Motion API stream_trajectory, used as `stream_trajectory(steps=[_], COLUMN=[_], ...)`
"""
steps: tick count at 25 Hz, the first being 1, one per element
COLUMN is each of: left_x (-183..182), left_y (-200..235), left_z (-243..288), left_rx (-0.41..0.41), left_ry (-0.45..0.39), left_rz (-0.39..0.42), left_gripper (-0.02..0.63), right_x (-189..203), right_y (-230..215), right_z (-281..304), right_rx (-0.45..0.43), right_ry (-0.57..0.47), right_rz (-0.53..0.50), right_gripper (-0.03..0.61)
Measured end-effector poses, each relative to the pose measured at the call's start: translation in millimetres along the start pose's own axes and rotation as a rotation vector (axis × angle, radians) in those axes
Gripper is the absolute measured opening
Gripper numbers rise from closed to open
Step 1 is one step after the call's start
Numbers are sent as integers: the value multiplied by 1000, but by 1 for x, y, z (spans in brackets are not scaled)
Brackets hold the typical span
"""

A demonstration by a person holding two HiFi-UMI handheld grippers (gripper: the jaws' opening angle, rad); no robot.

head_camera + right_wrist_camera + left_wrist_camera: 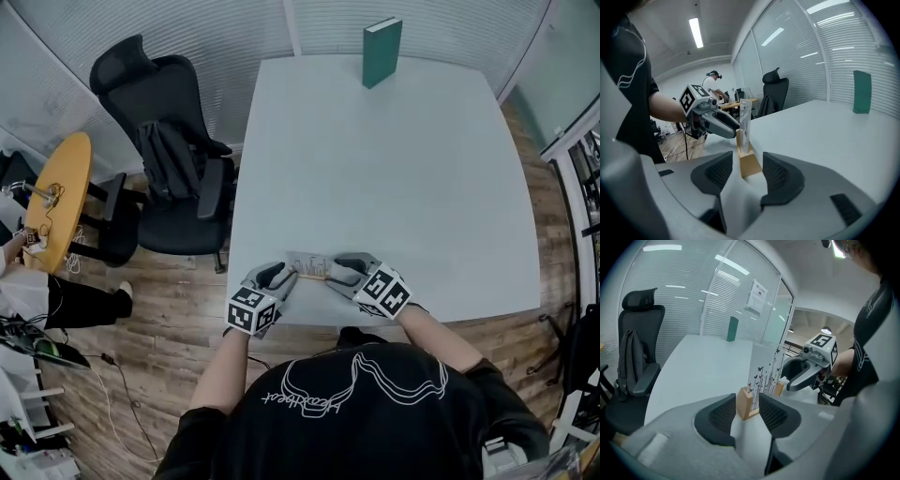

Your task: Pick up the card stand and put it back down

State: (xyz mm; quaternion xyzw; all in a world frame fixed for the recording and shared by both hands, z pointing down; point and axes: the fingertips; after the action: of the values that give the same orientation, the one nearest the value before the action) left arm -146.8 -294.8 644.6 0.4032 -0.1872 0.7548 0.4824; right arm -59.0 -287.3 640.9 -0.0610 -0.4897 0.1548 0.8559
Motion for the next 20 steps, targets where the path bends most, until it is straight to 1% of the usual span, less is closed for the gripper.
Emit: stream_trajectory(steps=[3,7,9,13,18,20], left_x=[3,3,4,7,6,7], left_y=[2,-1,-3,-1,1,2], left_z=[3,11,13,14,14,15], left_rx=[5,27,33,25,26,26], left_ry=[-1,7,14,24,21,22], left_rz=[-7,11,20,29,38,38], left_gripper=[158,158,152,115,110,109], right_x=[3,8,8,9,7,6], right_y=[-2,-9,-10,-12,-11,-11], right_z=[7,14,17,21,22,24], right_rx=[9,8,5,5,5,5], right_ry=[38,62,67,66,66,60], right_rz=[-47,-67,-65,-63,-61,-57], right_gripper=[207,199,189,185,156,155])
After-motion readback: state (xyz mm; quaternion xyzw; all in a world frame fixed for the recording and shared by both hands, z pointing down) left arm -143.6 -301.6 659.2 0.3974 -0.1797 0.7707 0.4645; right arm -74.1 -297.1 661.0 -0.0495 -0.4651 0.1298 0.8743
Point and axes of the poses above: the fingertips, and each gripper's own axes: z forward along the fingers, y to its left, x out of its underside, and after that the axes turned 11 degrees about -x, right-handed
